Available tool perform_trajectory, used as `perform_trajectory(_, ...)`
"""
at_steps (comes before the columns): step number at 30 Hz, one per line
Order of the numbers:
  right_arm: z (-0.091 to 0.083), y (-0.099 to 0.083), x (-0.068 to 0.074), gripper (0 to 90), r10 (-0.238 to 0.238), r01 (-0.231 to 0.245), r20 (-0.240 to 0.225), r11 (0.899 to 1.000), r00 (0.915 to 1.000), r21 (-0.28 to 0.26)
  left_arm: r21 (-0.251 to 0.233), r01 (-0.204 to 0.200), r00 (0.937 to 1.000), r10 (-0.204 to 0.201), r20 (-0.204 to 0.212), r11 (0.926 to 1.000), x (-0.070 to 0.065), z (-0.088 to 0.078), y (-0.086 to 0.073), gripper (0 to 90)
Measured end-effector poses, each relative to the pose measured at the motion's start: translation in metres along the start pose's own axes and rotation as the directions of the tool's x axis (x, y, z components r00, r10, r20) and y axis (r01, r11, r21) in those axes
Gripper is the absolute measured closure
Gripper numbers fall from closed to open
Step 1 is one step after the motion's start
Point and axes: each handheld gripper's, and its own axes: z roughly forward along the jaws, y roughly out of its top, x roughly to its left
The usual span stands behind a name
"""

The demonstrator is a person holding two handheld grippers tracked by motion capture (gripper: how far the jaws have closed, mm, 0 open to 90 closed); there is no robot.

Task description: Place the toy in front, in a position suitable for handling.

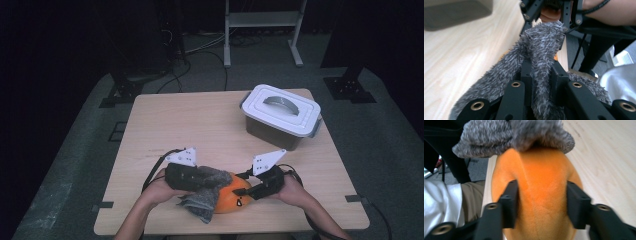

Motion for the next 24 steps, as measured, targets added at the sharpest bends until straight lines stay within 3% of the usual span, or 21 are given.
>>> perform_trajectory(4, -0.003, 0.005, -0.002, 57.7, -0.023, 0.024, 0.068, 1.0, 0.9974, -0.017, -0.008, -0.016, 0.999, 0.015, -0.043, 0.9998, 0.002, -0.006, 0.009, 76.2)
perform_trajectory(9, -0.006, 0.013, -0.005, 57.5, -0.059, 0.063, 0.163, 0.998, 0.9849, -0.019, -0.008, -0.027, 0.9972, 0.026, -0.07, 0.9996, 0.008, -0.008, 0.021, 76.2)
perform_trajectory(13, 0.0, 0.01, 0.0, 56.2, -0.093, 0.095, 0.152, 0.996, 0.9839, 0.0, 0.053, -0.027, 0.9962, 0.031, -0.081, 0.9983, 0.011, 0.003, 0.019, 76.2)
perform_trajectory(21, -0.012, -0.013, 0.0, 53.6, -0.065, 0.064, 0.144, 0.998, 0.9874, 0.008, 0.037, 0.025, 0.9981, -0.023, -0.058, 0.999, 0.012, 0.0, -0.005, 76.0)
perform_trajectory(24, -0.013, -0.016, 0.002, 48.1, -0.054, 0.054, 0.132, 0.999, 0.9898, 0.004, 0.029, 0.045, 0.9977, -0.044, -0.051, 0.9985, 0.012, -0.002, -0.012, 75.9)
